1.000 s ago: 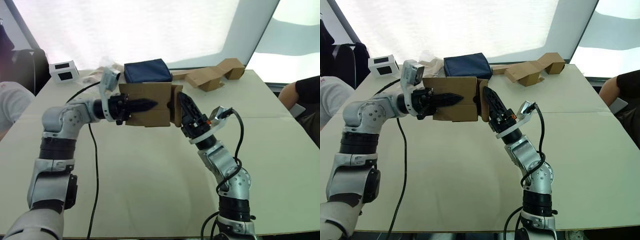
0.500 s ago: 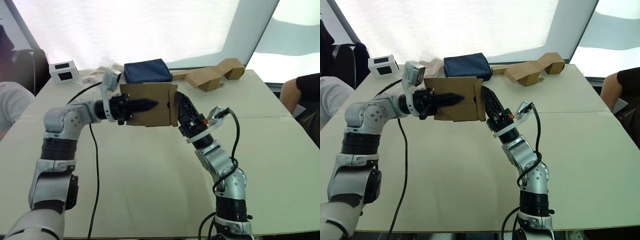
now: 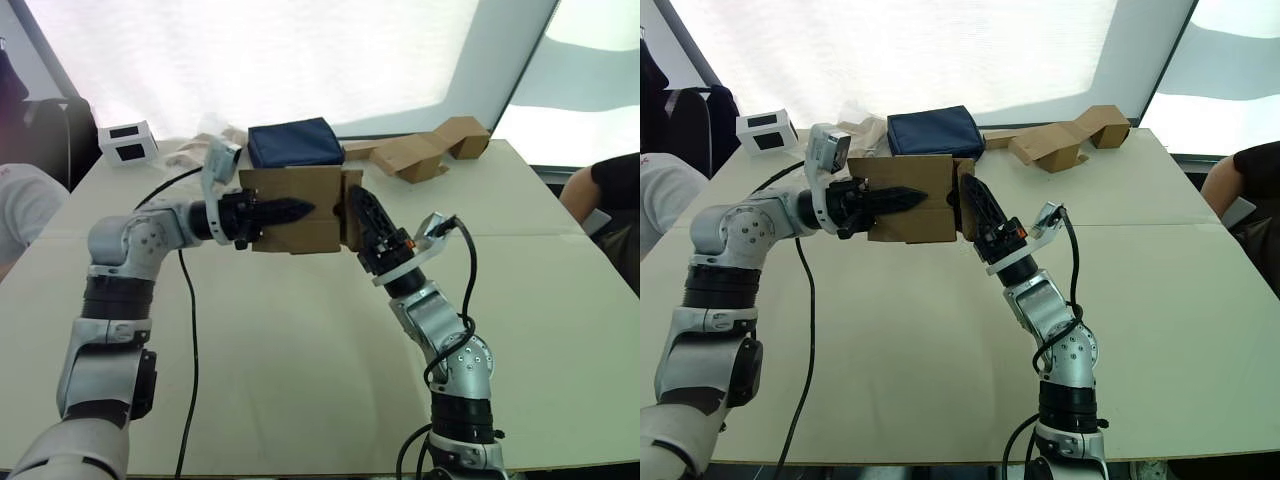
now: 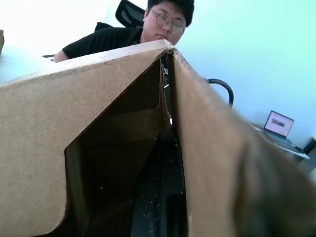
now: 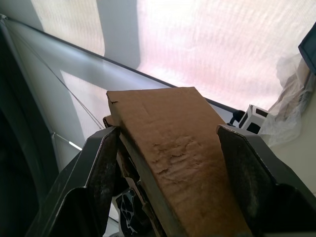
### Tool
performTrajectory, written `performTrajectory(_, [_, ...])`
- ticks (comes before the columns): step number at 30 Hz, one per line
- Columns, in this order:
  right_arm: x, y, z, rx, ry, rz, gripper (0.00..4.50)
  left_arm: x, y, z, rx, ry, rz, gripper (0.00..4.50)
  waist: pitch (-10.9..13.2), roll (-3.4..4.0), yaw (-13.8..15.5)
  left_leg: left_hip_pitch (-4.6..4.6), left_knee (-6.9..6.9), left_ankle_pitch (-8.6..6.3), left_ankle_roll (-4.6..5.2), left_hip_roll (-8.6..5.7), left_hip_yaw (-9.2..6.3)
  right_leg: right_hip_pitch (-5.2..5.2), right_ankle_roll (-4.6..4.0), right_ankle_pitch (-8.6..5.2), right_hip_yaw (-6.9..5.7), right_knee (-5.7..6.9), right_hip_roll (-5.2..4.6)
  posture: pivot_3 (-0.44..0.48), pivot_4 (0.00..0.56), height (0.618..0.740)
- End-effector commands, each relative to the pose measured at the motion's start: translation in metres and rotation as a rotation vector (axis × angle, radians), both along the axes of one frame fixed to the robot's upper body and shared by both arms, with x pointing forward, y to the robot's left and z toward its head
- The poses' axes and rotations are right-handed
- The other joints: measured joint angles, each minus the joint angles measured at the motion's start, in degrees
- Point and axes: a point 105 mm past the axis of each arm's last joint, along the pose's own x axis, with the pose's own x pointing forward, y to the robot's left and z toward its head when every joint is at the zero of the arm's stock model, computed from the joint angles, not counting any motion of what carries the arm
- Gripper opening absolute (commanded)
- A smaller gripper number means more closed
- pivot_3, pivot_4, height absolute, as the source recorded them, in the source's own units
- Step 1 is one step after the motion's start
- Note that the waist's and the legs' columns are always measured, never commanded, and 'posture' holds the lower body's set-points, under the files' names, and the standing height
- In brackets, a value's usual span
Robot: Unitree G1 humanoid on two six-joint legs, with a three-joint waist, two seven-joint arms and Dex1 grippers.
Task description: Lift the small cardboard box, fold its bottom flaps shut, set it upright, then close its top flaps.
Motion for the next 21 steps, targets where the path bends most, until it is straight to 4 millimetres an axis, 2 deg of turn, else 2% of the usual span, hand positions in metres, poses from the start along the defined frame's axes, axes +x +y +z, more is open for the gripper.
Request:
performTrajectory(1, [-0.003,0.004,0.010,0.018,-0.039,0.011,3.15,-0.005,0.000,0.010,-0.014,-0.054,-0.010,0.00,0.0,0.00,0.0,0.00,0.00,0.00,0.00,0.00,0.00,0.00,0.00,0.00,0.00,0.00,0.00,0.000,0.150,0.740])
performTrajectory(21, [-0.011,0.022,0.020,-0.003,-0.098,0.071,3.15,0.003,-0.012,0.008,-0.045,-0.055,0.011,0.00,0.0,0.00,0.0,0.00,0.00,0.00,0.00,0.00,0.00,0.00,0.00,0.00,0.00,0.00,0.00,0.000,0.150,0.740])
